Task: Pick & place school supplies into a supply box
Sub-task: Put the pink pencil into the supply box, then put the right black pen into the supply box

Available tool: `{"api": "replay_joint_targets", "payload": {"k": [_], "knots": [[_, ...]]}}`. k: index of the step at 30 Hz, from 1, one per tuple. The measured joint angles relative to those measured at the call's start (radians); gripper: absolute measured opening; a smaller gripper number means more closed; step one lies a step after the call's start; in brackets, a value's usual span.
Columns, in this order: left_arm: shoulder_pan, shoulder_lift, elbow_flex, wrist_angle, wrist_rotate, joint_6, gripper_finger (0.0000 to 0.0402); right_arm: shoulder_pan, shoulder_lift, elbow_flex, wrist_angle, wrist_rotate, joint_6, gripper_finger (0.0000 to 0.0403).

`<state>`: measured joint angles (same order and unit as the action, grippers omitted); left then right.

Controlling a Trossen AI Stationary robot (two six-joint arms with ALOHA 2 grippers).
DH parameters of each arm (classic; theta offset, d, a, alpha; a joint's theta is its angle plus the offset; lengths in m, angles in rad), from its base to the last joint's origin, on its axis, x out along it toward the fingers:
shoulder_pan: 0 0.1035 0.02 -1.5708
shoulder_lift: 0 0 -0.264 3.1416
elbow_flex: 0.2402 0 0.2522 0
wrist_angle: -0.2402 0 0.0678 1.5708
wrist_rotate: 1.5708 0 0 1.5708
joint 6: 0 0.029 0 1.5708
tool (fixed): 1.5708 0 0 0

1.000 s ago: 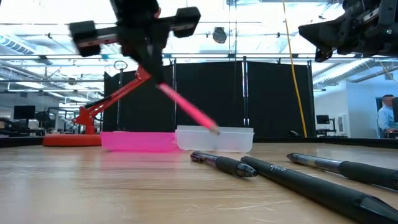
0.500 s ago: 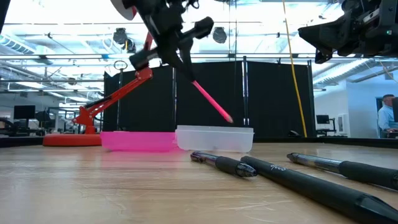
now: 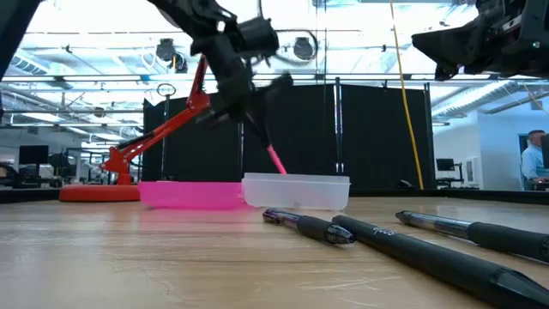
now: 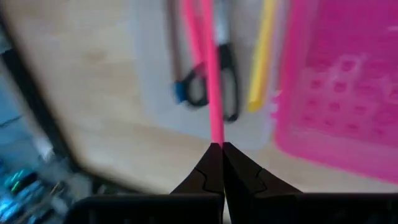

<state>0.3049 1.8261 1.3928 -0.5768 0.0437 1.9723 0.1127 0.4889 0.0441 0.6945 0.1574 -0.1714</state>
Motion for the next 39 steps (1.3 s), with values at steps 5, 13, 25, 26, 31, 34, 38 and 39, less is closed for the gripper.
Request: {"api": "replay_joint_targets", "payload": {"k": [5,13,25,26,31,34,38,39], "knots": [[0.011,0.092,0.052,-0.003,0.043,0.029,0.0001,0.000,0.005,0.000,-0.003,-0.001,-0.026,0.0000],[0.016,0.190,0.128,0.012,0.194,-0.046,0.0001,0.000,0.011,0.000,-0.004,-0.002,-0.061,0.0000],[0.018,0.211,0.129,0.082,0.236,-0.172,0.0033,0.000,0.012,0.000,-0.033,-0.002,-0.051,0.0000],[0.018,0.206,0.129,0.084,0.221,-0.188,0.0042,0.000,0.012,0.000,-0.033,-0.002,-0.051,0.0000],[0.018,0.191,0.129,0.098,0.142,-0.259,0.0081,0.000,0.012,0.000,-0.033,-0.005,-0.050,0.0000],[0.018,0.162,0.129,0.078,0.135,-0.301,0.0095,0.000,0.012,0.000,-0.033,-0.005,-0.050,0.0000],[0.017,0.065,0.129,-0.012,0.172,-0.372,0.0099,0.000,0.013,0.000,-0.028,-0.005,-0.051,0.0000],[0.015,0.021,0.129,-0.049,0.193,-0.395,0.0095,0.000,0.014,0.000,-0.025,-0.005,-0.050,0.0000]]}}
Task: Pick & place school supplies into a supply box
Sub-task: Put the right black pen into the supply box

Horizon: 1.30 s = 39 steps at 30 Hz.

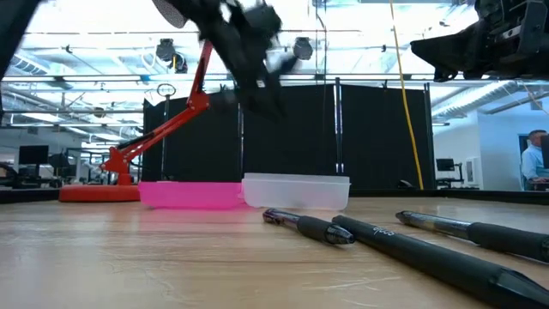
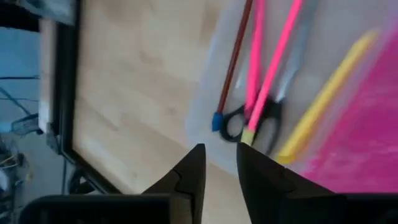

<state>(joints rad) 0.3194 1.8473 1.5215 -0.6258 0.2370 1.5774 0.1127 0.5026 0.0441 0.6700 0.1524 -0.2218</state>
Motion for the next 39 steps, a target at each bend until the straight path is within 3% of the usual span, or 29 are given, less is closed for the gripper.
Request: {"api": "replay_joint_targets", "payload": {"k": [4,6,9,12,15,19,23,28,35,39], "knots": [[-0.024,-0.243,-0.032,-0.099,0.026,-0.138,0.0048,0.000,0.001,0.000,0.008,0.000,0.000,0.0000],[-0.036,-0.377,-0.095,-0.105,0.041,-0.253,0.0016,0.000,0.001,0.000,0.010,0.000,0.000,0.0000],[-0.038,-0.590,-0.242,-0.078,0.128,-0.460,0.0007,0.000,0.001,0.000,0.014,0.000,0.000,0.0000],[-0.038,-0.804,-0.446,0.057,0.239,-0.726,0.0004,0.000,0.001,0.000,0.014,0.000,0.000,0.0000],[-0.045,-0.979,-0.687,0.308,0.311,-0.990,0.0005,0.000,0.002,0.000,0.007,0.000,0.000,0.0000],[-0.085,-1.143,-1.001,0.676,0.232,-1.321,0.0003,0.000,0.007,0.000,0.007,0.001,0.028,0.0000],[-0.123,-1.255,-1.224,0.811,0.043,-1.378,0.0005,0.000,0.009,0.000,0.017,0.002,0.035,0.0000],[-0.140,-1.325,-1.397,0.919,-0.025,-1.426,0.0004,0.000,0.008,0.000,0.029,0.002,0.026,0.0000],[-0.172,-1.378,-1.490,0.993,-0.059,-1.424,0.0003,0.000,0.008,0.000,0.029,0.008,0.061,0.0000],[-0.206,-1.473,-1.469,0.914,-0.058,-1.403,0.0002,0.000,0.008,0.000,0.038,0.008,0.129,0.0000]]}}
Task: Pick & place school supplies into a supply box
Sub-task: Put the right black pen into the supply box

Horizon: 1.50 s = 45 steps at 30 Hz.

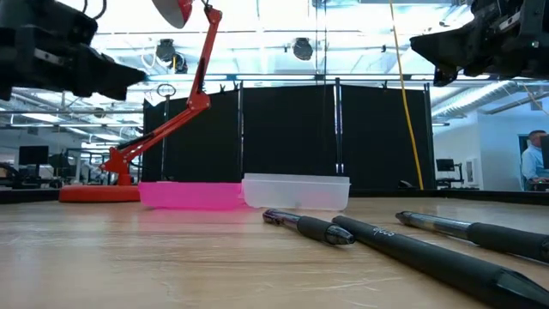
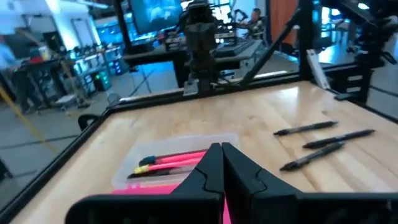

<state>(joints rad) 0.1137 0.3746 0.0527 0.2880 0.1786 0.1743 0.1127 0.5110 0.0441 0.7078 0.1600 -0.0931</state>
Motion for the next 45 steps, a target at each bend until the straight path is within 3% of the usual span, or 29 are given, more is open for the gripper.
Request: {"api": "replay_joint_targets", "payload": {"k": [6,10,14,17,23,28,33,37,45], "knots": [[-0.054,-0.167,0.004,-0.130,-0.049,0.045,0.0001,0.000,0.001,0.000,-0.009,0.020,0.025,0.0000],[-0.058,-0.207,0.004,-0.120,-0.072,0.034,0.0009,0.000,0.005,0.023,-0.017,0.177,0.125,0.0000],[-0.058,-0.205,0.004,-0.049,-0.075,0.055,0.0023,0.015,0.074,0.189,-0.338,0.208,0.274,0.0000],[-0.057,-0.204,0.004,0.003,-0.075,0.065,0.0024,0.060,0.216,0.380,-0.612,0.238,0.472,0.0000],[-0.057,-0.204,0.005,-0.006,-0.075,0.076,0.0008,0.225,0.657,0.808,-1.036,0.229,0.817,0.0000],[-0.057,-0.203,0.005,-0.031,-0.085,0.094,0.0009,0.335,1.029,1.214,-1.422,0.152,1.131,0.0000],[-0.057,-0.203,0.005,-0.044,-0.102,0.080,0.0034,0.406,1.311,1.549,-1.676,0.097,1.456,0.0000],[-0.057,-0.203,0.005,-0.081,-0.102,0.046,0.0040,0.440,1.437,1.652,-1.659,0.081,1.631,0.0000],[-0.057,-0.203,0.005,-0.149,-0.101,-0.035,0.0044,0.465,1.542,1.654,-1.640,0.009,1.780,0.0023]]}}
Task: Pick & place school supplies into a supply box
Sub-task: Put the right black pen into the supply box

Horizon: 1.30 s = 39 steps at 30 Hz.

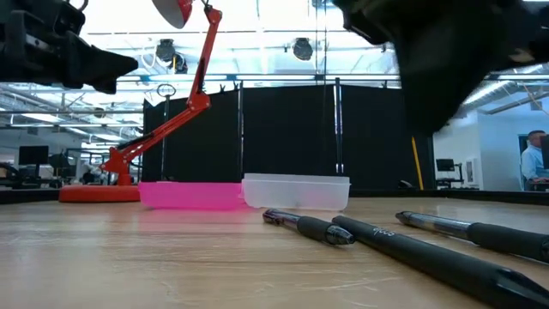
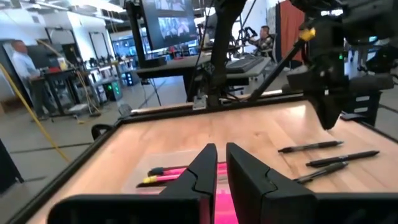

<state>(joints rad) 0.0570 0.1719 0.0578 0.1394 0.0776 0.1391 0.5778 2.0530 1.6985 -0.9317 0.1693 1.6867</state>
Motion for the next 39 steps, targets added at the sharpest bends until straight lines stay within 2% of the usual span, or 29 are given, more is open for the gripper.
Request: {"api": "replay_joint_targets", "payload": {"k": [4,10,15,21,24,33,36,39], "knots": [[0.000,0.000,0.000,-0.004,0.000,-0.033,0.0044,0.004,0.010,-0.002,-0.064,-0.017,0.030,0.0073],[0.000,0.000,0.000,-0.004,0.000,-0.016,0.0044,-0.020,0.000,-0.003,-0.153,0.020,0.050,0.0150],[0.000,0.000,0.000,-0.004,0.000,-0.010,0.0044,-0.033,0.013,-0.003,-0.110,-0.112,0.095,0.0179],[0.000,0.000,0.000,-0.015,0.000,-0.011,0.0044,-0.023,0.047,-0.003,-0.091,-0.126,0.137,0.0172],[0.000,0.000,0.000,-0.020,0.000,-0.011,0.0044,-0.024,0.086,-0.003,-0.072,-0.172,0.136,0.0167],[0.000,0.000,-0.001,-0.023,0.000,-0.013,0.0044,-0.027,0.189,0.002,-0.062,-0.274,0.040,0.0161],[0.000,0.000,-0.001,-0.020,0.000,-0.013,0.0044,-0.028,0.203,0.001,-0.074,-0.271,-0.008,0.0142],[0.000,0.000,-0.001,-0.019,0.001,-0.018,0.0045,-0.036,0.210,0.000,-0.073,-0.278,-0.035,0.0105]]}}
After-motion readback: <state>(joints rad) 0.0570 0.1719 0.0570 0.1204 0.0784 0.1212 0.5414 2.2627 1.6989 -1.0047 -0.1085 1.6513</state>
